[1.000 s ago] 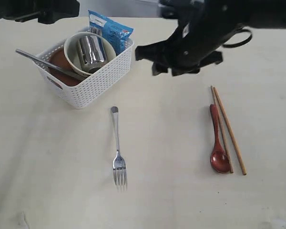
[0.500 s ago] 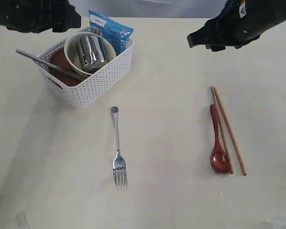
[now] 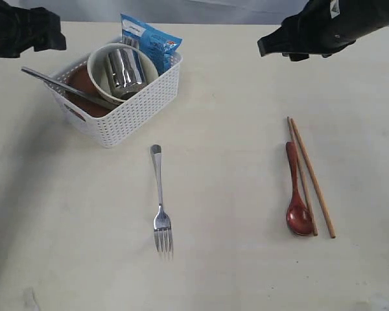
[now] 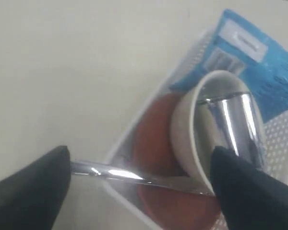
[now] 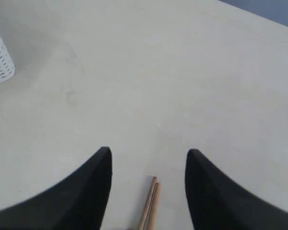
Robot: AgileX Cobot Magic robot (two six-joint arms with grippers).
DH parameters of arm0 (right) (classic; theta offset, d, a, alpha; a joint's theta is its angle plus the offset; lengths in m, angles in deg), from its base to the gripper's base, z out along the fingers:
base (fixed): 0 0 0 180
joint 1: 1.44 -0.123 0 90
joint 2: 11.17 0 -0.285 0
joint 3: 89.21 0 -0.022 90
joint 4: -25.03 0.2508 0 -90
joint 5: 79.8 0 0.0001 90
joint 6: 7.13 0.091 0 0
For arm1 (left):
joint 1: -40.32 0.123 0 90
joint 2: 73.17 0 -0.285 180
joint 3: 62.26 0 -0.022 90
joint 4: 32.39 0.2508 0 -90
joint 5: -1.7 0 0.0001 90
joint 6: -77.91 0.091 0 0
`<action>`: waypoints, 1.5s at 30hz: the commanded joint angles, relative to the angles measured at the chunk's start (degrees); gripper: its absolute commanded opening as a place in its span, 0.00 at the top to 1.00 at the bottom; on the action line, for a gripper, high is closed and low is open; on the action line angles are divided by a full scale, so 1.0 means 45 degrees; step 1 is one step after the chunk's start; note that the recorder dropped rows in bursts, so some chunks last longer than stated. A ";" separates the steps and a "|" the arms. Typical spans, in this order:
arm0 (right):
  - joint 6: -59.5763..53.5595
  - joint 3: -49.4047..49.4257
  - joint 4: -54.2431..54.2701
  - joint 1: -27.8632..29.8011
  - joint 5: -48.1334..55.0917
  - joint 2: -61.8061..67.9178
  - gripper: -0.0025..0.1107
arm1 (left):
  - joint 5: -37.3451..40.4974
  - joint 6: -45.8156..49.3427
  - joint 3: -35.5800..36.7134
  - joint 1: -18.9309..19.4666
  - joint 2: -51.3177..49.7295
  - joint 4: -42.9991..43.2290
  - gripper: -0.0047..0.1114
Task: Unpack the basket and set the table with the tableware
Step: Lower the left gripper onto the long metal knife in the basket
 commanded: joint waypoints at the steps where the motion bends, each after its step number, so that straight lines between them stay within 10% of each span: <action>1: 0.0036 0.0232 0.0099 0.0076 -0.0256 -0.0087 0.57 | 0.0042 -0.0160 0.0388 0.0890 0.0078 0.0104 0.31; 23: -0.0016 0.0318 0.0153 0.0076 -0.0791 -0.0087 0.57 | -0.4564 -0.0028 0.1527 0.0041 -0.1912 -0.1720 0.32; 32: -0.0014 0.0318 0.0153 0.0076 -0.0845 -0.0087 0.57 | -0.5062 -0.0055 0.1527 0.0041 -0.1912 -0.1720 0.96; 39: -0.0075 0.0318 0.0153 0.0076 -0.0875 -0.0087 0.57 | -0.5058 -0.0123 0.1473 0.0041 -0.1912 -0.2412 0.94; 45: -0.0075 0.0318 0.0153 0.0076 -0.1031 -0.0087 0.57 | -0.4244 -0.0154 0.1232 0.0041 -0.1532 -0.2728 0.47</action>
